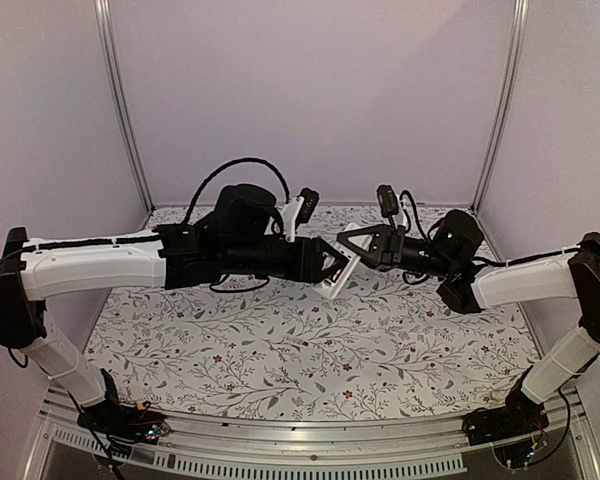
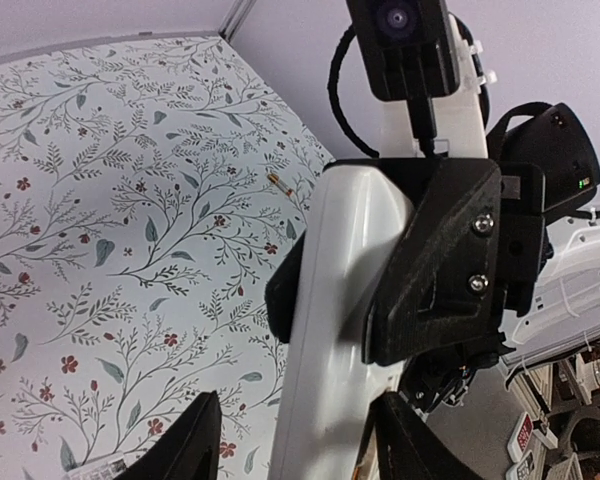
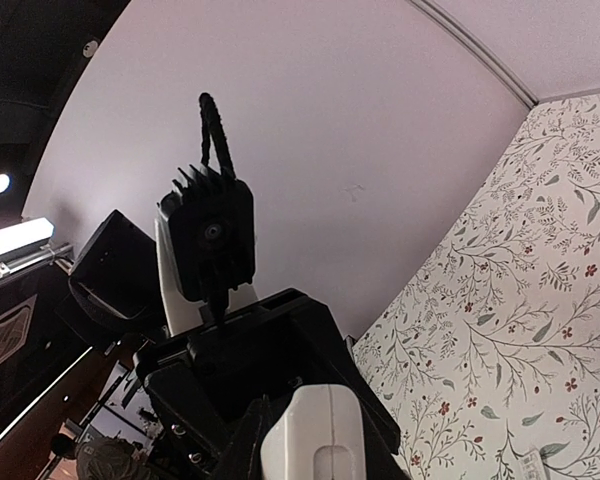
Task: Load the batteries into the remote control
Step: Press the battery in the battery compartment.
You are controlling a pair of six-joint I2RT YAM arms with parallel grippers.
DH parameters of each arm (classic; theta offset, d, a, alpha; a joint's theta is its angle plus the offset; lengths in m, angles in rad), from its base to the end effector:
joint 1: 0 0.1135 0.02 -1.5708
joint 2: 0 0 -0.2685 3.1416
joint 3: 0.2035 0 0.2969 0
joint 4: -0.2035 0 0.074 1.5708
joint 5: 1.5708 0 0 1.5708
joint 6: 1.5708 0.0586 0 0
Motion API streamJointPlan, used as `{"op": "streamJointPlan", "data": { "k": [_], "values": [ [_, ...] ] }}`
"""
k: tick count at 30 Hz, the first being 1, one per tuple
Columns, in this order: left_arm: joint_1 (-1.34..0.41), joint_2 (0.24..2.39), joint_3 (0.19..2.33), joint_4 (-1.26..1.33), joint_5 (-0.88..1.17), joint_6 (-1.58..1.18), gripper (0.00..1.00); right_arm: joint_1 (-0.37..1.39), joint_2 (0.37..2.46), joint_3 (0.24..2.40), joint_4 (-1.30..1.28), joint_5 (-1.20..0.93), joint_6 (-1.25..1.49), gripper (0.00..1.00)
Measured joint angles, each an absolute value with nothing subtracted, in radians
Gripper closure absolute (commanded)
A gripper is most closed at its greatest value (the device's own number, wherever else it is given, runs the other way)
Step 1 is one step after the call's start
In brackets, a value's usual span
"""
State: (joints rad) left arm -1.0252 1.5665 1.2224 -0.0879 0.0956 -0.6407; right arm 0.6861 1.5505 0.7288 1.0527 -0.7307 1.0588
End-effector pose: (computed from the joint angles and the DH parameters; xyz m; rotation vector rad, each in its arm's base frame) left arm 0.2199 -0.3730 0.2850 0.4860 2.1443 -1.1116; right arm 0.2623 0.2653 0.2368 -0.4451 1.6498 1.8663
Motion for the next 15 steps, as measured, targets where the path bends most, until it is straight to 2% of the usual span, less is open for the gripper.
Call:
{"op": "streamJointPlan", "data": {
  "k": [10, 15],
  "values": [
    [-1.028, 1.576, 1.226, -0.075, 0.096, -0.653, 0.46, 0.675, 1.54, 0.733, 1.037, -0.743, 1.062, 1.0],
    [-1.028, 1.577, 1.231, -0.072, 0.094, -0.646, 0.34, 0.667, 1.538, 0.746, 1.036, -0.757, 1.067, 1.0]
  ]
}}
